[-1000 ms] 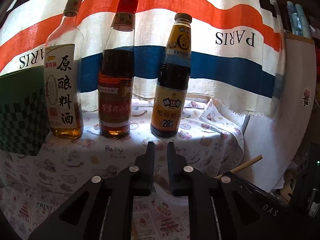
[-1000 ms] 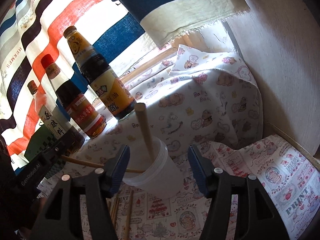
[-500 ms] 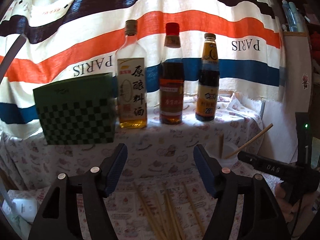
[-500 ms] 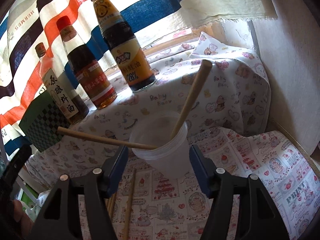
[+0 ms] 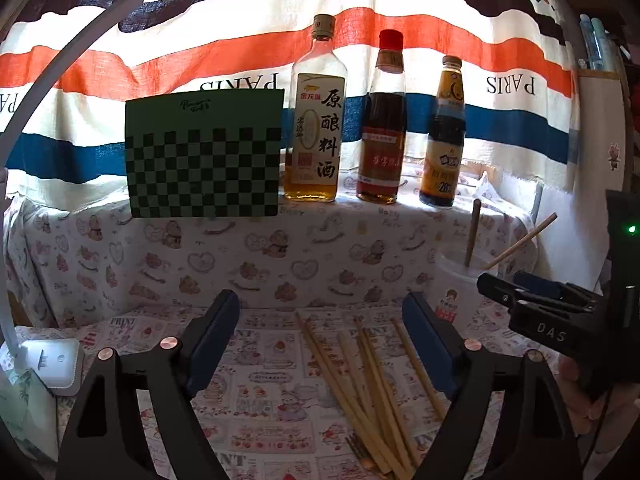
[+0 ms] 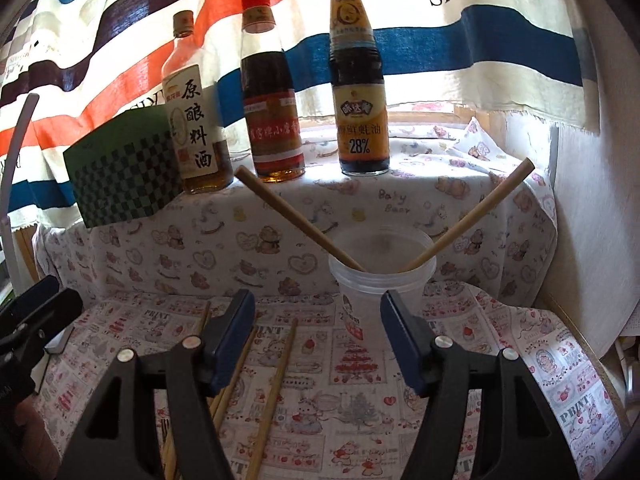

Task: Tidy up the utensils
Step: 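Move the left tool back over the chopsticks and align with one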

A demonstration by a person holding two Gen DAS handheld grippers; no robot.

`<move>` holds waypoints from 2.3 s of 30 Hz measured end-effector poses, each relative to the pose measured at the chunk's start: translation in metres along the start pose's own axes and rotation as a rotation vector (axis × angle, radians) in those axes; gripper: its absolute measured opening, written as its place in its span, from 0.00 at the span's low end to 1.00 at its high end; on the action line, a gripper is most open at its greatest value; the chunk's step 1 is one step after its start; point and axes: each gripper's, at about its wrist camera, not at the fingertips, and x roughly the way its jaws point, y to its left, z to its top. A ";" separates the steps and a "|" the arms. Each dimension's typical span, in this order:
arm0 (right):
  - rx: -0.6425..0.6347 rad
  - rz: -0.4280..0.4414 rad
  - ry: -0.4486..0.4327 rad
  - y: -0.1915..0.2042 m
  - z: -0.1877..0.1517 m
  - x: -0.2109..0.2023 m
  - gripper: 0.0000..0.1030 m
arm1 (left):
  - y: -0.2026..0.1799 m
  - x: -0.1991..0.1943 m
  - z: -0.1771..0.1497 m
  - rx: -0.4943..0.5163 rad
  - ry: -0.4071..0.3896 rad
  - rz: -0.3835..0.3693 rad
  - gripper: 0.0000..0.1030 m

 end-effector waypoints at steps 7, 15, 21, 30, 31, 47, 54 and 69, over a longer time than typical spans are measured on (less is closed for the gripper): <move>-0.083 -0.010 -0.052 0.020 -0.007 -0.011 0.66 | 0.002 0.029 -0.018 0.008 0.150 0.025 0.82; -0.125 -0.029 -0.100 0.031 -0.010 -0.016 0.71 | 0.005 0.049 -0.030 -0.012 0.271 0.026 0.82; -0.079 -0.034 -0.055 0.022 -0.008 -0.007 0.74 | 0.004 0.067 -0.043 -0.015 0.398 0.002 0.82; 0.018 -0.016 0.049 0.004 -0.009 0.012 0.74 | -0.002 0.080 -0.059 -0.026 0.547 -0.045 0.69; 0.016 -0.019 0.049 0.004 -0.009 0.013 0.74 | -0.002 0.080 -0.059 -0.032 0.552 -0.056 0.63; 0.011 -0.028 0.095 0.006 -0.011 0.020 0.74 | -0.014 0.080 -0.060 -0.044 0.614 -0.138 0.24; 0.008 -0.040 0.103 0.006 -0.012 0.022 0.74 | 0.005 0.086 -0.061 -0.124 0.696 -0.152 0.17; -0.008 -0.052 0.111 0.009 -0.013 0.024 0.74 | -0.008 0.082 -0.059 -0.105 0.663 -0.248 0.16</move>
